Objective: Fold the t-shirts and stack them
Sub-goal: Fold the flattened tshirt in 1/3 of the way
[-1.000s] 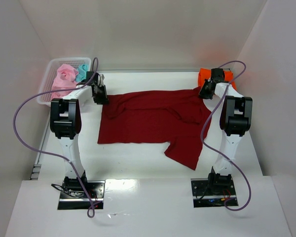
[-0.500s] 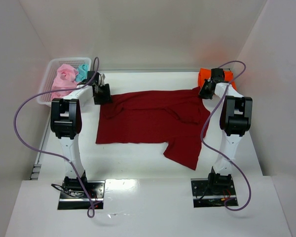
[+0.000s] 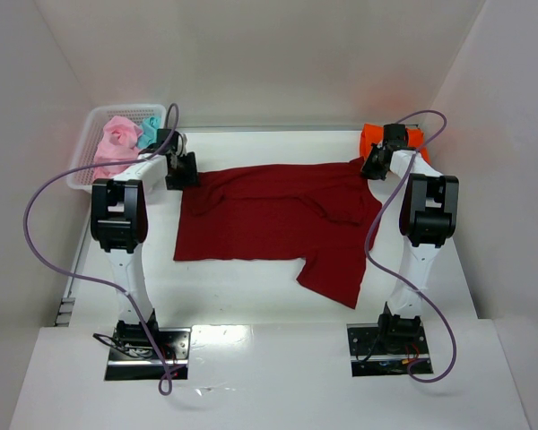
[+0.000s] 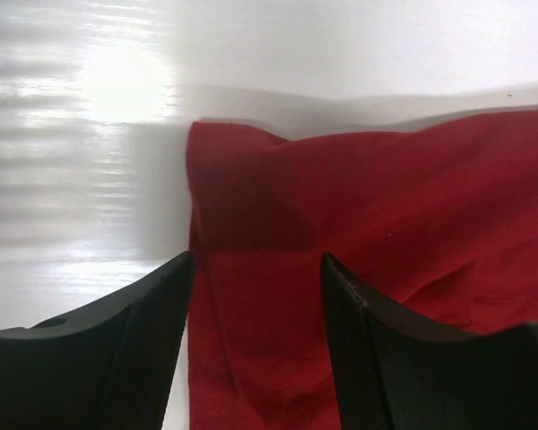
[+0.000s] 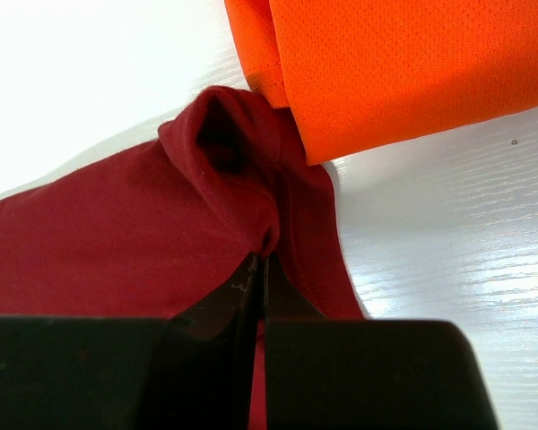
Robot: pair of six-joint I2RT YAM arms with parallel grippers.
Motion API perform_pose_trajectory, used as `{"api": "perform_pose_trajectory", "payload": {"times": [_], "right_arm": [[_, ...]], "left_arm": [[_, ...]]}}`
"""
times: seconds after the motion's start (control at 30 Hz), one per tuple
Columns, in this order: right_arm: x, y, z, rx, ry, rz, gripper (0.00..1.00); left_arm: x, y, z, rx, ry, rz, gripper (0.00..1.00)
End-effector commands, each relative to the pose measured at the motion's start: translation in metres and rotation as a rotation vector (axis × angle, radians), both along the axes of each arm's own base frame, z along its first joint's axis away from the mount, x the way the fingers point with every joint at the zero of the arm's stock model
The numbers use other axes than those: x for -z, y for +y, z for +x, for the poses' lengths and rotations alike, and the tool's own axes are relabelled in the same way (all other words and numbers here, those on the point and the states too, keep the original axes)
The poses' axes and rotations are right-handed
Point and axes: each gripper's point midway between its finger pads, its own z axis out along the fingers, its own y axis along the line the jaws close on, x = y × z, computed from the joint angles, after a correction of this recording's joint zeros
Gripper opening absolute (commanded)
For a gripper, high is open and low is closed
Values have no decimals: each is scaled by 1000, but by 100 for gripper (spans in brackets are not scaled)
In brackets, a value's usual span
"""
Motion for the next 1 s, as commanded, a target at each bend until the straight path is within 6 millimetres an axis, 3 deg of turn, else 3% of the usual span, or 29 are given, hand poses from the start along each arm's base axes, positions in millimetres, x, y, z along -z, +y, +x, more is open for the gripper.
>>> {"api": "perform_pose_trajectory", "payload": {"times": [0.0, 0.27, 0.47, 0.6, 0.63, 0.97], "right_arm": [[-28, 0, 10, -13, -80, -22, 5], [-23, 0, 10, -13, -71, -21, 5], [-23, 0, 10, -13, -71, -21, 5], [-23, 0, 10, -13, -71, -21, 5], [-23, 0, 10, -13, -71, -21, 5], [-23, 0, 10, -13, -71, -21, 5]], "left_arm": [[-28, 8, 4, -4, -57, 31, 66], [-15, 2, 1, 17, -29, -1, 53], [-11, 2, 1, 18, -20, -1, 38], [-15, 5, 2, 8, -29, 14, 12], [-15, 5, 2, 8, -29, 14, 0], [-46, 14, 18, -31, -99, 53, 0]]}}
